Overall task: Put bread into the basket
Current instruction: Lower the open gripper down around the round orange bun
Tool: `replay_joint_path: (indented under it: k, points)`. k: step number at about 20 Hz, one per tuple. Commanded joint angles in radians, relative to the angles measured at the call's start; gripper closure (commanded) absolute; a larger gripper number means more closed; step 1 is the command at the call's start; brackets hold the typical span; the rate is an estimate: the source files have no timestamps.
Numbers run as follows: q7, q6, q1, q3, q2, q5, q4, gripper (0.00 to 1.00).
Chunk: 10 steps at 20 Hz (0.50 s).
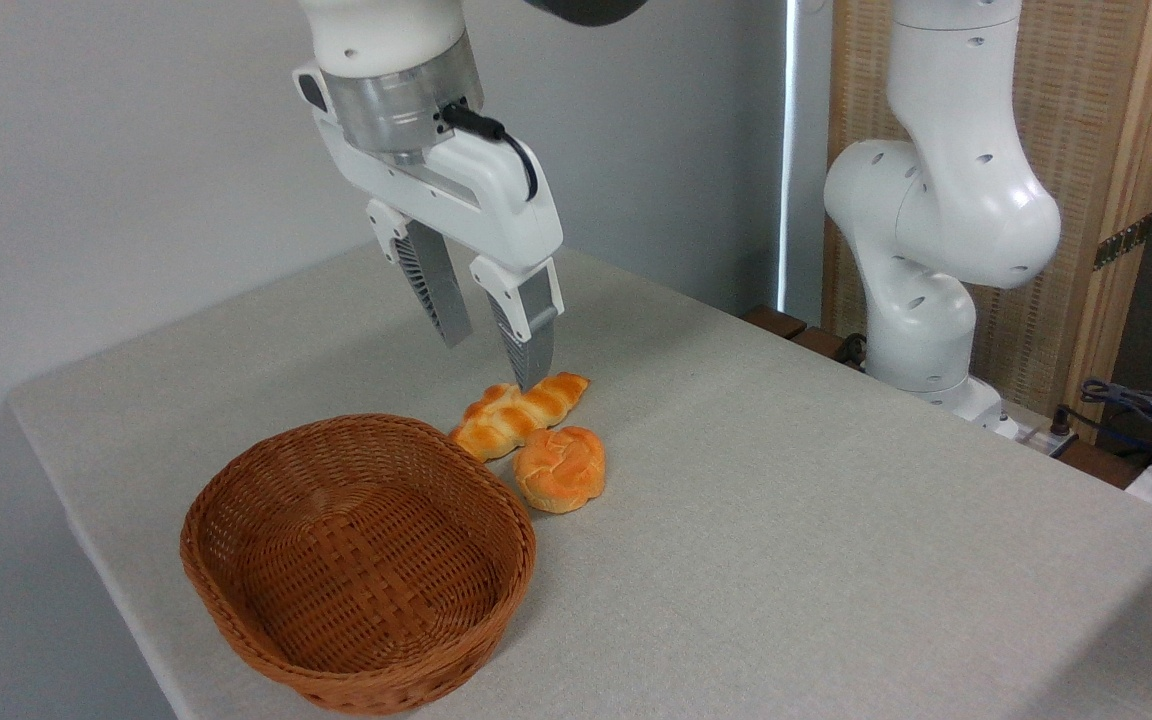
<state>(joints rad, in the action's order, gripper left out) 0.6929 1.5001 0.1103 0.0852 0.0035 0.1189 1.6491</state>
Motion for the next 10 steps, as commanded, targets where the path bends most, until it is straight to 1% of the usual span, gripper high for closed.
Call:
replay_joint_path:
  k: [1, 4, 10]
  points:
    - [0.005, -0.034, 0.002, -0.013, -0.040, 0.019, 0.069, 0.00]
    - [0.005, -0.038, 0.003, -0.015, -0.053, 0.019, 0.118, 0.00]
    - [0.013, -0.020, 0.002, -0.031, -0.063, 0.019, 0.162, 0.00]
